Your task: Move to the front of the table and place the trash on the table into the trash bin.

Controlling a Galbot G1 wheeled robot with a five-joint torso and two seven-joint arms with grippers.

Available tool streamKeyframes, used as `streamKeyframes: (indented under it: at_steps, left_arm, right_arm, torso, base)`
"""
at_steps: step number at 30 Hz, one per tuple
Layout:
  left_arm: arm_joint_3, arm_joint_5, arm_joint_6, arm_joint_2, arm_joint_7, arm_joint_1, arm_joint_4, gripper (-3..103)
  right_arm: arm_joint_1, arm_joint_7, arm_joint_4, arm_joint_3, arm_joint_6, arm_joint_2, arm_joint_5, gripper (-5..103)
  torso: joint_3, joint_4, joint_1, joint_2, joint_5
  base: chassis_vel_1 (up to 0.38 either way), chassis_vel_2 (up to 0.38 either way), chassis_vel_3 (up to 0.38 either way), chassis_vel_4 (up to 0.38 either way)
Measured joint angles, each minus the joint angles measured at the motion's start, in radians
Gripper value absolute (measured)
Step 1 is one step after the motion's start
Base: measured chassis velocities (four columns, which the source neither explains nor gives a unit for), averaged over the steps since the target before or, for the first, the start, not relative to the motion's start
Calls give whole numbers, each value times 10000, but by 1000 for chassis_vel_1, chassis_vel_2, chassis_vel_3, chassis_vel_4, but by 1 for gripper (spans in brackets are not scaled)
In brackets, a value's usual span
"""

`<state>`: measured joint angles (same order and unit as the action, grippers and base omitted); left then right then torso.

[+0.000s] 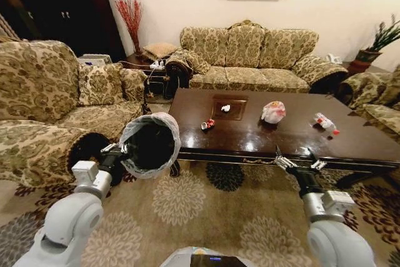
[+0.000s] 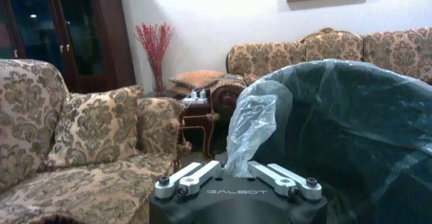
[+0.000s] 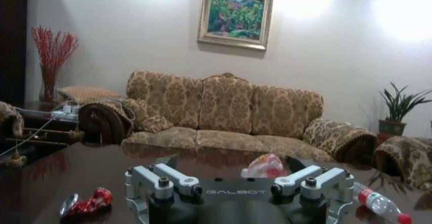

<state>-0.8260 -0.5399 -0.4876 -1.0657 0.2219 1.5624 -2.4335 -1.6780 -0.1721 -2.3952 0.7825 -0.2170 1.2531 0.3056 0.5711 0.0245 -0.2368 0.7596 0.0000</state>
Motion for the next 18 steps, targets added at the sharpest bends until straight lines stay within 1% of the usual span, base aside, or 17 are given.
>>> streamKeyframes:
  at_steps: [7,18]
  left_arm:
    - [34,49,19,-30,-6,3,47,1]
    - [246,216,27,-65,-11,-12,85,1]
  right_arm:
    - [41,29,61,-29,7,15,-38,100]
    - [53,56,111,-21,28,21,-42,100]
  torso:
    - [218,0,-160,385,0]
    - [453,0,-348,797,0]
  base:
    - [-81,67,74,-73]
    - [-100,95,99,-99]
